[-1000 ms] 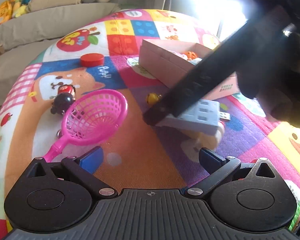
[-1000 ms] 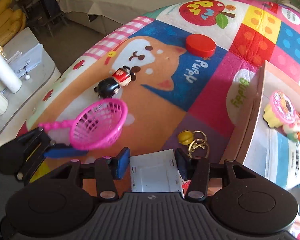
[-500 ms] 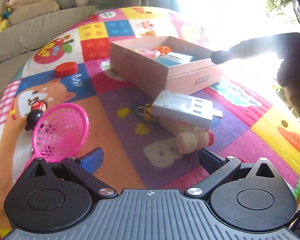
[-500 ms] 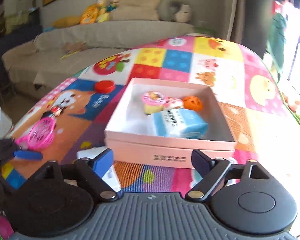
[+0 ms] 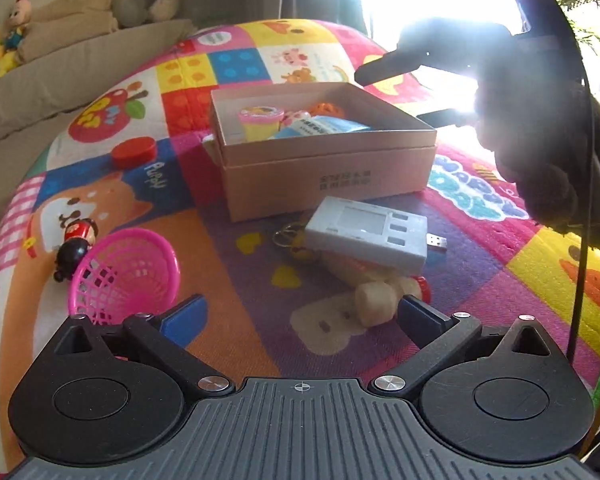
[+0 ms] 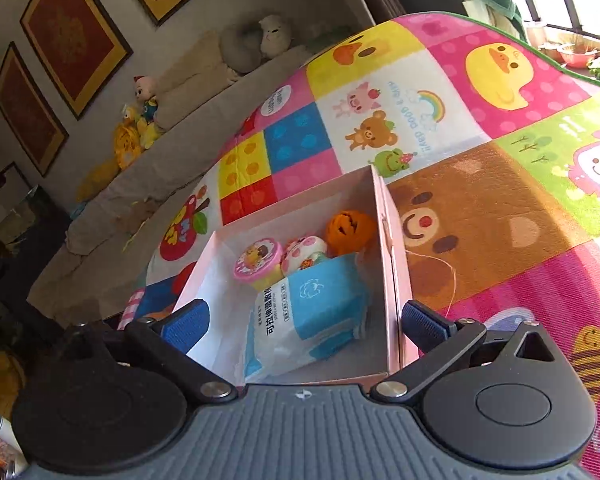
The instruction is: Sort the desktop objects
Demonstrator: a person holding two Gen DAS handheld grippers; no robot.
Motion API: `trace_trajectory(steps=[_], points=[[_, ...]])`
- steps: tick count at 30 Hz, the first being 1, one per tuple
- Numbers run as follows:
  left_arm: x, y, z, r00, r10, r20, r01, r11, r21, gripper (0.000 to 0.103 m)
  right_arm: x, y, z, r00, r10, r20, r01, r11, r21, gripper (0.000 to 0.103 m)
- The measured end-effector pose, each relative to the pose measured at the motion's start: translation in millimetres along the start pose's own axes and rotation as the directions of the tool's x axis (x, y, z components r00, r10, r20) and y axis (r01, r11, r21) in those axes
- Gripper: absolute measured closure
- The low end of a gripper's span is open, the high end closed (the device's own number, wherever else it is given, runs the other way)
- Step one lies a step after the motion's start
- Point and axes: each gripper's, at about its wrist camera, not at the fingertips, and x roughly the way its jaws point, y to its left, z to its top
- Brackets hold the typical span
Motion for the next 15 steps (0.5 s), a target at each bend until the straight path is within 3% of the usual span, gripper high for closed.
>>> trace_trajectory(steps=[4,7,10,12,15], points=[[-0.7,5.1,-5.0,1.0,0.013,-0.012,-0.013,1.0,-0.007,0.0,-24.5,48.2,-24.7,1.0,-0.016,0.015,0.019,0.967,-0.252,0.0],[1.4,5.1,-8.2,1.0,0.013,-0.024,-0.013,1.0,-0.008,0.0,-33.7,76.5,-55.4,0.995,-0.007,-0.095,-0.034,0.908,-0.417,0.02],[4.3,-0.1,-8.7,1.0,-0.003,-0.029,0.003,1.0,-0.002,0.0,-30.2,84.4,-79.3,0.977,-0.004,-0.212,-0.09,0.898,-0.431,0.029],[3.4,-4.4,-8.4,1.0,-0.013,-0.026,0.013,1.0,0.013,0.0,-27.0,83.9,-89.5,0.97,-0.034,-0.241,-0.078,0.894,-0.441,0.052],[2.4,-8.4,-8.2,1.0,-0.018,-0.02,0.018,0.999,0.034,0.0,-37.3,71.8,-88.2,0.976,-0.038,-0.213,-0.051,0.916,-0.398,0.054]])
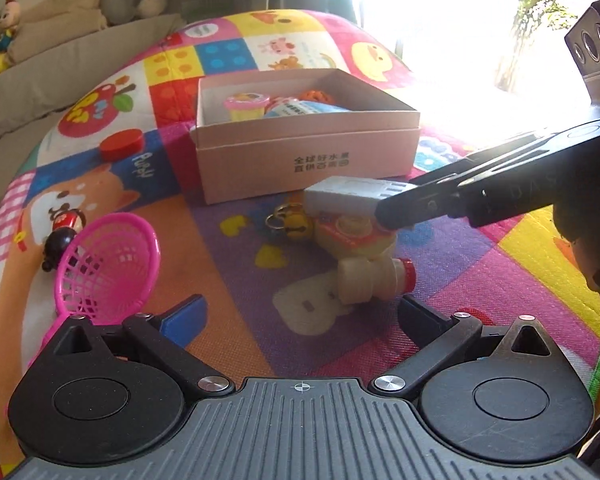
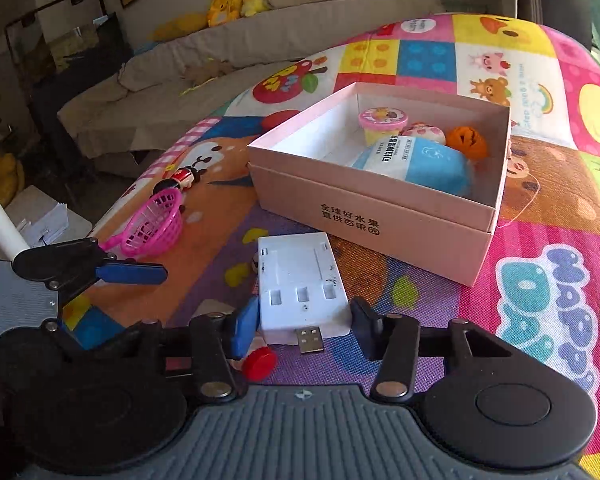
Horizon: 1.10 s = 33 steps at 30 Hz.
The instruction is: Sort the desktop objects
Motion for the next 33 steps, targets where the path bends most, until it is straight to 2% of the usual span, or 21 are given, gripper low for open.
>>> trace_trajectory(steps=[4,7,9,12,14,16,19,22,24,26,29,33], points=[[5.7,-1.8,1.7,1.0,0.003,-0.013,-0.003,1.0,-0.005,0.0,-20.0,-13.3,-8.5,0.991,-0.122,0.046,0.123,0.992,-0.017,0.054],[10.6,-7.9,3.6,1.0,-0.004,-0.021,0.004,1.0,0.012,0.0,-25.8,-18.2,-20.5,0.96,-0.272,0.064,0.276,0.958,-0.079,0.052],[12.5,-13.6,5.1,1.0,-0.019,-0.02,0.02,0.999,0.031,0.0,-28.5,-22.6,-27.9,0.946,-0.318,0.064,0.322,0.944,-0.077,0.038],[14.0,-23.7,6.8,1.0,-0.027,-0.012,0.027,0.998,0.064,0.0,-34.9,-29.6,-37.6,0.946,-0.316,0.066,0.318,0.948,-0.016,0.031],[16.3,-28.8,7.7,1.0,-0.002,-0.007,0.003,0.996,0.091,0.0,-36.3,-31.3,-43.5,0.949,-0.309,0.069,0.308,0.951,0.018,0.025],[18.8,-30.9,8.1,0.998,0.058,0.002,-0.058,0.992,0.115,0.0,-34.8,-32.6,-48.5,0.951,-0.303,0.063,0.301,0.953,0.045,0.019],[18.5,-22.0,10.0,0.993,0.119,0.012,-0.119,0.988,0.099,0.0,-27.4,-34.7,-54.5,0.954,-0.297,0.038,0.294,0.953,0.076,0.015],[18.1,-10.3,10.8,0.98,0.197,0.029,-0.199,0.976,0.093,0.0,-25.3,-30.6,-56.8,0.953,-0.299,0.042,0.296,0.953,0.065,0.007],[18.0,-3.7,10.2,0.975,0.221,0.028,-0.223,0.971,0.087,0.0,-25.0,-29.5,-56.8,0.953,-0.299,0.042,0.296,0.953,0.062,0.003],[17.3,1.7,10.3,0.979,0.2,0.021,-0.201,0.977,0.067,0.0,-23.3,-30.5,-56.8,0.955,-0.296,0.029,0.293,0.954,0.067,0.003],[18.0,0.5,10.6,0.993,0.117,0.029,-0.118,0.991,0.058,0.0,-21.0,-31.2,-56.3,0.955,-0.296,0.017,0.294,0.953,0.068,0.0],[26.7,-9.2,11.9,0.996,0.09,0.027,-0.092,0.994,0.066,0.0,-21.8,-33.6,-56.3,0.951,-0.307,0.019,0.305,0.949,0.079,0.0]])
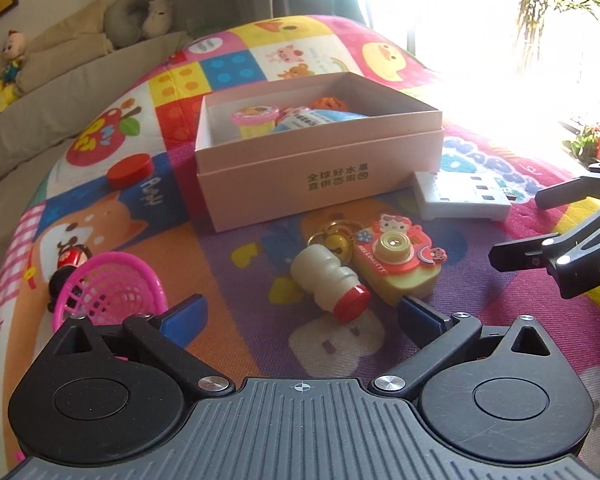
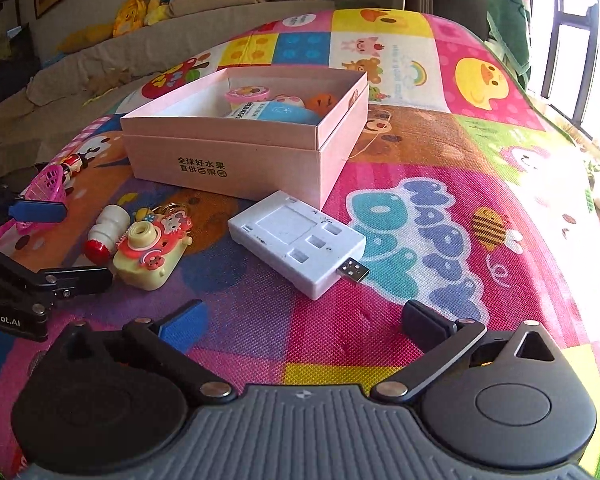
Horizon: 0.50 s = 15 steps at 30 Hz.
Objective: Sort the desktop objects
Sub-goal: 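Open the right tool and withdraw it from the white charger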
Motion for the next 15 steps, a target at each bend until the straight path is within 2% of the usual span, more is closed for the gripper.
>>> trace_trajectory(steps=[9,12,15], points=[[1.2,-2.0,-3.1,1.0,-0.017,-0.004,0.017,1.0,-0.017,0.0,24.2,-29.8,18.8,0.987,-0.16,-0.014,0.161,0.983,0.093,0.0],[-0.3,-3.0,-2.6,1.0,-0.018,-0.001,0.018,1.0,-0.014,0.0,29.6,-34.1,22.3,0.984,-0.18,-0.016,0.181,0.977,0.115,0.0],[-3.6,-6.0,0.0,0.997,-0.076,0.016,0.076,0.997,-0.012,0.0,27.0,-34.5,19.1,0.984,-0.18,-0.015,0.181,0.976,0.121,0.0]])
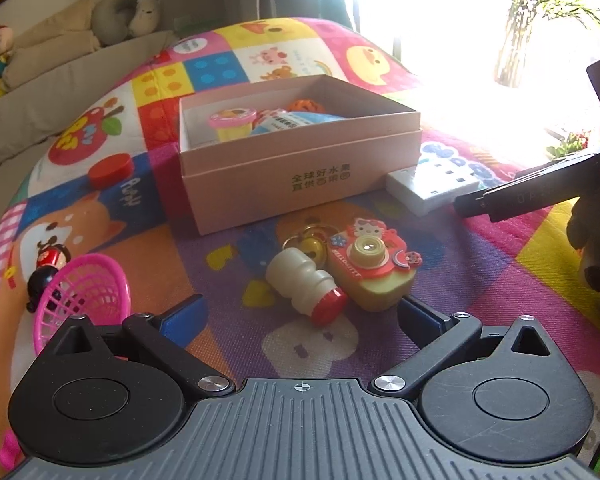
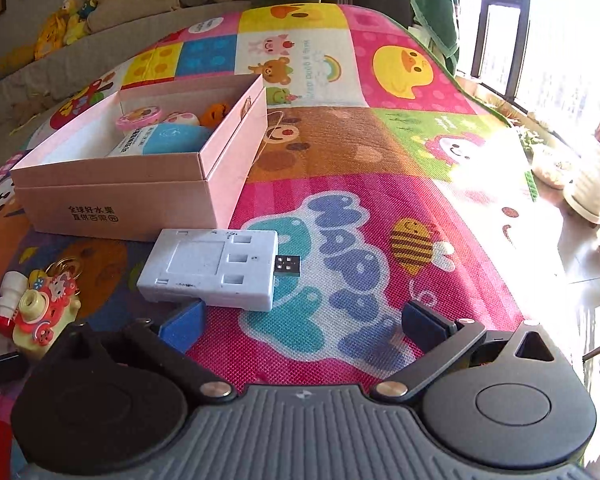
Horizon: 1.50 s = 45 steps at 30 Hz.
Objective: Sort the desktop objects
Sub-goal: 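Open the right tool and withdraw it from the white charger, then grasp the yellow lens-shaped toy with the left tool while the right tool grasps the white charger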
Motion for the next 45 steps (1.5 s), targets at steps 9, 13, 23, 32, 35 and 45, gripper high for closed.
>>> trace_trajectory(steps=[9,13,23,32,35,45], points=[[-8.0,-34.0,10.7,0.977,-0.213,0.03,0.21,0.974,0.085,0.0,-13.5,3.2,-13.1,0.999,0.033,0.002,-0.033,0.999,-0.004,0.0],[-2.8,-43.0,9.4,0.978,-0.208,0.009,0.206,0.974,0.094,0.0,-13.0,5.1,-13.4,1.0,0.026,0.002,-0.026,1.0,-0.009,0.0],[22.9,-33.8,16.1,0.982,-0.179,-0.053,0.181,0.983,0.036,0.0,-12.3,5.7,-13.8,1.0,0.03,0.0,-0.03,0.999,-0.011,0.0],[8.8,-45.5,12.3,0.942,-0.334,-0.026,0.335,0.939,0.08,0.0,-16.1,-9.9,-14.2,0.995,0.099,0.019,-0.1,0.994,0.044,0.0],[20.5,-38.6,14.0,0.976,-0.215,-0.037,0.217,0.974,0.064,0.0,-18.8,-21.9,-14.7,0.989,0.144,0.039,-0.148,0.983,0.105,0.0],[38.0,-39.4,27.0,0.976,-0.215,-0.027,0.217,0.974,0.064,0.013,-19.1,-21.6,-15.9,0.991,0.128,0.05,-0.133,0.984,0.123,0.0]])
